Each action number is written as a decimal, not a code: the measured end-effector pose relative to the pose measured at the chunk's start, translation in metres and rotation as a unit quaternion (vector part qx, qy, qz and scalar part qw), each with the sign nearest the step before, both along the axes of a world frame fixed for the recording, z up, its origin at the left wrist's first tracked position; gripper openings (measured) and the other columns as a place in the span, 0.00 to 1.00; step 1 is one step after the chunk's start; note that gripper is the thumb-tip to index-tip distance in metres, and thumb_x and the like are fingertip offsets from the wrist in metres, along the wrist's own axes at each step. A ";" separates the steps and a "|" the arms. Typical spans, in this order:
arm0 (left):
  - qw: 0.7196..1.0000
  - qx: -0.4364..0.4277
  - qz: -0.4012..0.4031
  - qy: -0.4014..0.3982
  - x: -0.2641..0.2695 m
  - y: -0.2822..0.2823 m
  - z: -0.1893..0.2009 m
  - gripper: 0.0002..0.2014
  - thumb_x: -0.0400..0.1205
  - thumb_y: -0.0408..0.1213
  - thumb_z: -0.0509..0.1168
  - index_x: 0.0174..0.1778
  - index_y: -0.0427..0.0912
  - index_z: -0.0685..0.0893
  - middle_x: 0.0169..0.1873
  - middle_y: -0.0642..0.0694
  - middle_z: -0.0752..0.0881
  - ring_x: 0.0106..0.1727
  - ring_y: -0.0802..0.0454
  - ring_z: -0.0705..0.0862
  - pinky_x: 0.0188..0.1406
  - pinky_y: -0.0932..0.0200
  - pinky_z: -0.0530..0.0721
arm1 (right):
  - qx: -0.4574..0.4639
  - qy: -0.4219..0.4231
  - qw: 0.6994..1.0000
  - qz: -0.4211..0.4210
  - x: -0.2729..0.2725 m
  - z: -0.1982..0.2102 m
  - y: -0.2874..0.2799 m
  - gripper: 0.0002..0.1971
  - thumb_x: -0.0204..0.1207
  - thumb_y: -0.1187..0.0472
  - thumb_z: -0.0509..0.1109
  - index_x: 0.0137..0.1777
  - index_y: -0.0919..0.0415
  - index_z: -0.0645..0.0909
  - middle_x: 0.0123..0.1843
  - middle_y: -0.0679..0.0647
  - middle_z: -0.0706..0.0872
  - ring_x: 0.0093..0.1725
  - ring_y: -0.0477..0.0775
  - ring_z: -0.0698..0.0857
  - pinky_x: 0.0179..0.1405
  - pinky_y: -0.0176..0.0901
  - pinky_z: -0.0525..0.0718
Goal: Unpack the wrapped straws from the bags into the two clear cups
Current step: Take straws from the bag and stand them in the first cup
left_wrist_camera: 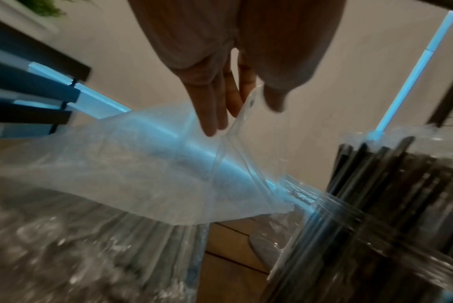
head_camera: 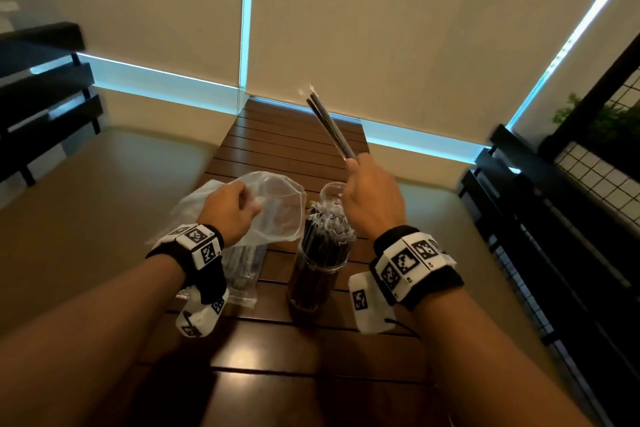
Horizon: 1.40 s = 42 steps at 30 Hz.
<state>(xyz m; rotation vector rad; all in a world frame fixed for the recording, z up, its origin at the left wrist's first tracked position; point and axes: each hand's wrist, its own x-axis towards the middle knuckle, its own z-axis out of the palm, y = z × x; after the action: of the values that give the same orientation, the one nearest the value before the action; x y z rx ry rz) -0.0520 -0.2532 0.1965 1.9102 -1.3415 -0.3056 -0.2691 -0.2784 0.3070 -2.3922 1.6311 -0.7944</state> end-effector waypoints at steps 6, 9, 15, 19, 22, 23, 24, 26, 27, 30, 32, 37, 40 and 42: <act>0.985 -0.119 -0.100 0.074 -0.031 0.011 0.067 0.23 0.79 0.65 0.57 0.56 0.49 0.79 0.50 0.51 0.83 0.45 0.56 0.82 0.44 0.59 0.79 | -0.069 -0.032 0.991 0.108 0.033 -0.047 -0.004 0.14 0.89 0.49 0.48 0.43 0.51 0.68 0.36 0.45 0.76 0.33 0.53 0.75 0.45 0.58 0.76; 0.958 -0.136 -0.142 0.209 -0.040 0.016 0.105 0.13 0.82 0.52 0.65 0.54 0.47 0.81 0.44 0.48 0.87 0.34 0.58 0.83 0.33 0.58 0.81 | -0.078 -0.041 0.984 0.154 0.045 -0.053 -0.002 0.14 0.88 0.49 0.48 0.46 0.53 0.70 0.38 0.48 0.79 0.35 0.55 0.77 0.45 0.61 0.77; 0.966 -0.124 -0.154 0.165 -0.048 0.020 0.123 0.03 0.85 0.36 0.64 0.48 0.42 0.81 0.37 0.45 0.88 0.28 0.56 0.85 0.31 0.62 0.85 | -0.086 0.046 0.981 0.169 0.029 -0.051 -0.007 0.14 0.82 0.40 0.57 0.54 0.48 0.74 0.51 0.46 0.79 0.50 0.52 0.75 0.54 0.56 0.74; 0.970 -0.083 -0.183 0.139 -0.064 0.016 0.111 0.03 0.84 0.35 0.64 0.45 0.46 0.80 0.37 0.44 0.88 0.31 0.53 0.88 0.34 0.59 0.88 | -0.003 0.083 0.991 0.109 -0.001 -0.071 -0.015 0.40 0.63 0.23 0.66 0.71 0.44 0.67 0.69 0.49 0.73 0.68 0.56 0.71 0.65 0.60 0.73; 0.963 -0.083 -0.192 0.167 -0.079 0.009 0.100 0.03 0.84 0.34 0.65 0.44 0.45 0.80 0.38 0.42 0.89 0.33 0.50 0.89 0.35 0.57 0.89 | 0.065 0.037 0.991 0.111 -0.013 -0.093 -0.015 0.47 0.60 0.26 0.73 0.75 0.45 0.63 0.74 0.52 0.68 0.72 0.57 0.68 0.68 0.62 0.75; 0.962 -0.079 -0.196 0.173 -0.085 0.007 0.094 0.03 0.84 0.34 0.65 0.45 0.44 0.80 0.38 0.43 0.89 0.33 0.51 0.89 0.36 0.57 0.90 | 0.080 0.012 0.989 0.121 -0.015 -0.099 -0.014 0.46 0.60 0.28 0.75 0.75 0.46 0.63 0.73 0.51 0.69 0.72 0.56 0.68 0.68 0.59 0.76; 0.961 -0.073 -0.202 0.174 -0.090 0.005 0.087 0.02 0.84 0.34 0.65 0.46 0.44 0.81 0.38 0.43 0.89 0.34 0.51 0.90 0.37 0.57 0.90 | 0.086 -0.012 0.988 0.128 -0.014 -0.103 -0.015 0.45 0.60 0.30 0.76 0.74 0.46 0.64 0.71 0.50 0.70 0.71 0.54 0.68 0.68 0.55 0.76; 0.965 -0.047 -0.212 0.148 -0.099 0.002 0.066 0.00 0.83 0.34 0.66 0.47 0.43 0.82 0.36 0.44 0.90 0.34 0.53 0.90 0.37 0.56 0.90 | 0.074 -0.047 0.987 0.136 -0.012 -0.106 -0.018 0.38 0.61 0.37 0.76 0.70 0.48 0.69 0.66 0.47 0.74 0.67 0.51 0.71 0.65 0.50 0.78; 0.968 -0.030 -0.209 0.132 -0.102 0.001 0.055 0.01 0.83 0.35 0.67 0.48 0.44 0.82 0.36 0.46 0.90 0.33 0.55 0.90 0.37 0.58 0.89 | 0.062 -0.048 0.987 0.138 -0.011 -0.107 -0.020 0.33 0.63 0.42 0.75 0.67 0.49 0.71 0.63 0.47 0.75 0.64 0.50 0.73 0.64 0.50 0.78; 0.977 -0.010 -0.187 0.100 -0.103 -0.001 0.036 0.02 0.81 0.38 0.69 0.48 0.47 0.84 0.39 0.50 0.89 0.34 0.59 0.88 0.38 0.62 0.87 | 0.047 -0.022 0.988 0.144 -0.012 -0.114 -0.023 0.29 0.67 0.50 0.70 0.69 0.53 0.73 0.65 0.50 0.75 0.64 0.54 0.72 0.66 0.49 0.75; 0.984 -0.029 -0.174 0.014 -0.099 -0.003 0.039 0.11 0.79 0.43 0.72 0.55 0.49 0.84 0.47 0.53 0.88 0.39 0.64 0.84 0.45 0.63 0.85 | 0.047 -0.035 0.990 0.126 -0.016 -0.120 -0.024 0.26 0.69 0.51 0.71 0.68 0.53 0.72 0.64 0.51 0.73 0.60 0.54 0.73 0.62 0.50 0.78; 0.959 -0.118 -0.208 -0.152 -0.097 -0.007 0.069 0.38 0.77 0.40 0.74 0.80 0.57 0.62 0.68 0.50 0.77 0.50 0.58 0.84 0.50 0.58 0.86 | 0.030 -0.045 0.992 0.116 -0.015 -0.127 -0.026 0.29 0.71 0.51 0.75 0.70 0.51 0.70 0.64 0.50 0.72 0.63 0.54 0.73 0.62 0.50 0.80; 0.947 -0.111 -0.242 -0.179 -0.100 -0.008 0.072 0.24 0.82 0.37 0.67 0.76 0.51 0.75 0.72 0.49 0.78 0.68 0.51 0.80 0.68 0.52 0.79 | 0.034 -0.053 0.991 0.115 -0.015 -0.129 -0.026 0.31 0.72 0.49 0.75 0.72 0.53 0.68 0.66 0.51 0.71 0.64 0.54 0.73 0.60 0.51 0.83; 0.941 -0.087 -0.256 -0.202 -0.103 -0.006 0.062 0.20 0.85 0.38 0.63 0.74 0.48 0.77 0.73 0.48 0.78 0.72 0.49 0.78 0.74 0.51 0.74 | 0.053 -0.072 0.989 0.120 -0.017 -0.127 -0.027 0.34 0.70 0.49 0.76 0.73 0.52 0.67 0.66 0.50 0.70 0.65 0.53 0.73 0.60 0.51 0.83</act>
<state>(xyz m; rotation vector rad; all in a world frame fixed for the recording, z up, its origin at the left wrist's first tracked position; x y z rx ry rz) -0.1553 -0.2596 0.2587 1.4980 -2.0684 -0.0372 -0.2862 -0.3049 0.1801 -2.3391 1.2676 -0.7948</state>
